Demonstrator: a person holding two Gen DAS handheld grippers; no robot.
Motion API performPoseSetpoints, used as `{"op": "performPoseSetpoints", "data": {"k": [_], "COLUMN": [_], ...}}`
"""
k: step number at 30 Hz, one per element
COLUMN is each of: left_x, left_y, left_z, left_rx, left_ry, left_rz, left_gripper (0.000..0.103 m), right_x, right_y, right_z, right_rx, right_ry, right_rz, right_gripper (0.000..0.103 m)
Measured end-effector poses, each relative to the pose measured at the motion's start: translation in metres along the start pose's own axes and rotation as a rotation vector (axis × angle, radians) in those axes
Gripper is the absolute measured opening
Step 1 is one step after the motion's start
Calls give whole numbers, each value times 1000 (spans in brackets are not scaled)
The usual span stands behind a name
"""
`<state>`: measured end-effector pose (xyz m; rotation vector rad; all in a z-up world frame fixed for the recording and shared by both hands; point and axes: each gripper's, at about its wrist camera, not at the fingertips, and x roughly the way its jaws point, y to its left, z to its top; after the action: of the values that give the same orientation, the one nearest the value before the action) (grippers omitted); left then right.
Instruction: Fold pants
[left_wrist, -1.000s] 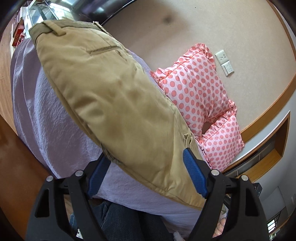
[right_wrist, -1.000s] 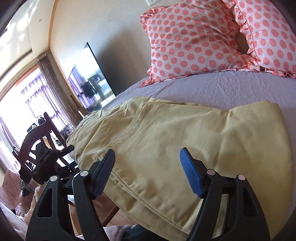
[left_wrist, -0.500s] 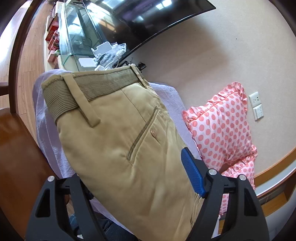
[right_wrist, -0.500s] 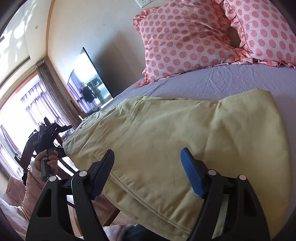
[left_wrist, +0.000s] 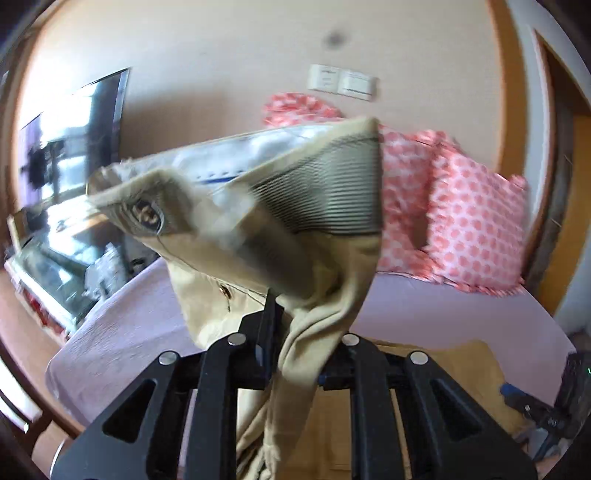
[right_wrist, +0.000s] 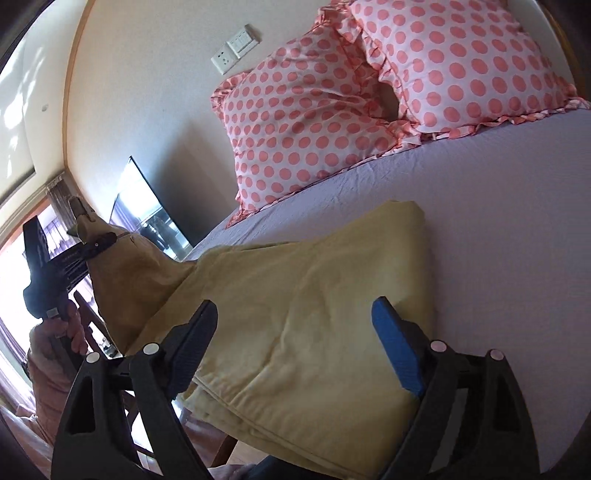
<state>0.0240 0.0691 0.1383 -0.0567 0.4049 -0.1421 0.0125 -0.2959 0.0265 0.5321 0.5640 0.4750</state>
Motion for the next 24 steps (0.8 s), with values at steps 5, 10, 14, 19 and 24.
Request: {"op": "performPoseSetpoints", "data": {"k": [5,10,14,19,24], "left_x": [30,58,60,36,38], "left_y": [-128,-180,-180,-150,-55], "left_z": [-44,-102,-100,-84,-41], "left_rx": [255,356,319,216,51], "left_ry": [164,332,342,408,296], "left_rz": [-362,-479,-486,-658,-427], "left_gripper": [17,15,22,51,64], "right_x": [-36,-57,-48,-20,9], "right_y": [-40,-59,-63,-58,-63], "right_z": [5,13,23,41,51], "right_rx": [159,225,264,260,248], "right_ry": [-82,-93,-57,67,193], "right_rz": [-47,-86,-11,44,-14], "right_gripper": [87,90,91,91,79]}}
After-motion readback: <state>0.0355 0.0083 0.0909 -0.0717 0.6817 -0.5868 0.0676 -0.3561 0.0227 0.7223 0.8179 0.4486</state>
